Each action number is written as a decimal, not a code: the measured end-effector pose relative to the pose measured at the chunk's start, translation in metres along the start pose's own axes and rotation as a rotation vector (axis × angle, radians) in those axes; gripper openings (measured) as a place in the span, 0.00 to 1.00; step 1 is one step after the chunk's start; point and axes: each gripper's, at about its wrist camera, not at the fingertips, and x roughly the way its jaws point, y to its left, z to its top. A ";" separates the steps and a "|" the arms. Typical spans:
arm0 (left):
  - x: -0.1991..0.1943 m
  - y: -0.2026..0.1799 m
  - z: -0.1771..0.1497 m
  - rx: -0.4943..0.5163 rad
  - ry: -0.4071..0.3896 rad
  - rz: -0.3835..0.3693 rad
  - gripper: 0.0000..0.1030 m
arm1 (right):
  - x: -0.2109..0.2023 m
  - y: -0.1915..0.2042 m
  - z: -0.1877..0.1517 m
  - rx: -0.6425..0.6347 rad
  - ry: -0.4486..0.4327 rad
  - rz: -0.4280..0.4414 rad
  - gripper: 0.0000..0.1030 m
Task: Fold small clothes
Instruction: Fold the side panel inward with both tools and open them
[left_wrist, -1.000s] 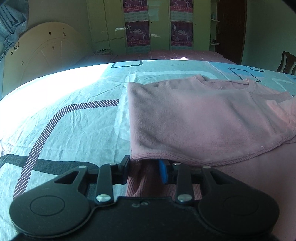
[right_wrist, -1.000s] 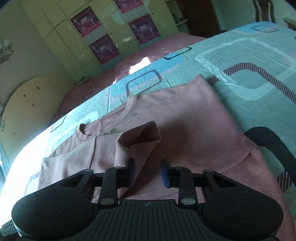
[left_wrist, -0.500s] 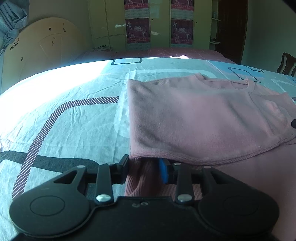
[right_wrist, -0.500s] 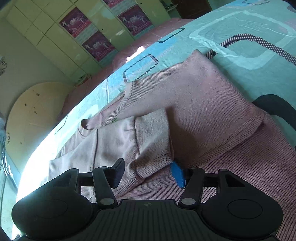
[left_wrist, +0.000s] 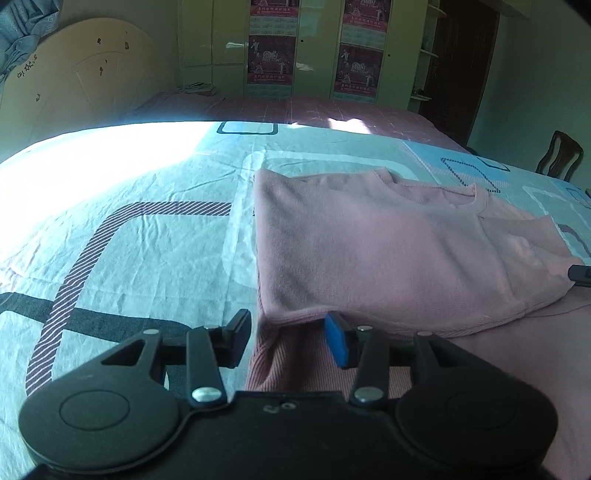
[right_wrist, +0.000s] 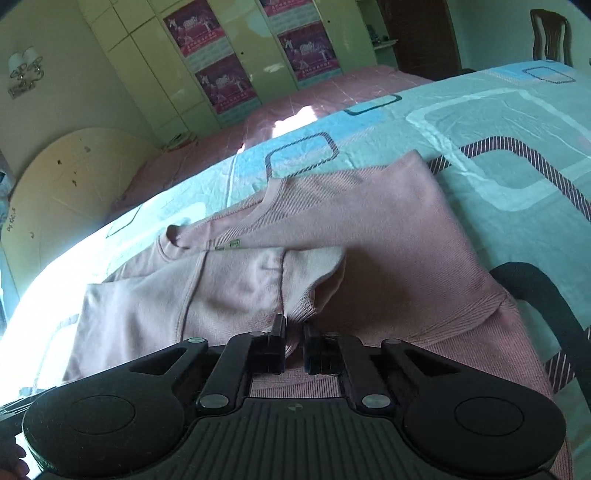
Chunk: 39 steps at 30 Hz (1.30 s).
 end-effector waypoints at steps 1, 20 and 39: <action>-0.002 0.001 0.004 -0.007 -0.013 0.004 0.51 | 0.001 -0.002 0.004 0.005 -0.005 -0.004 0.15; 0.104 0.005 0.072 -0.134 0.000 0.051 0.48 | 0.062 0.005 0.028 -0.028 0.049 -0.008 0.00; 0.115 0.015 0.078 -0.132 -0.037 0.130 0.37 | 0.073 0.001 0.029 -0.104 0.005 -0.062 0.38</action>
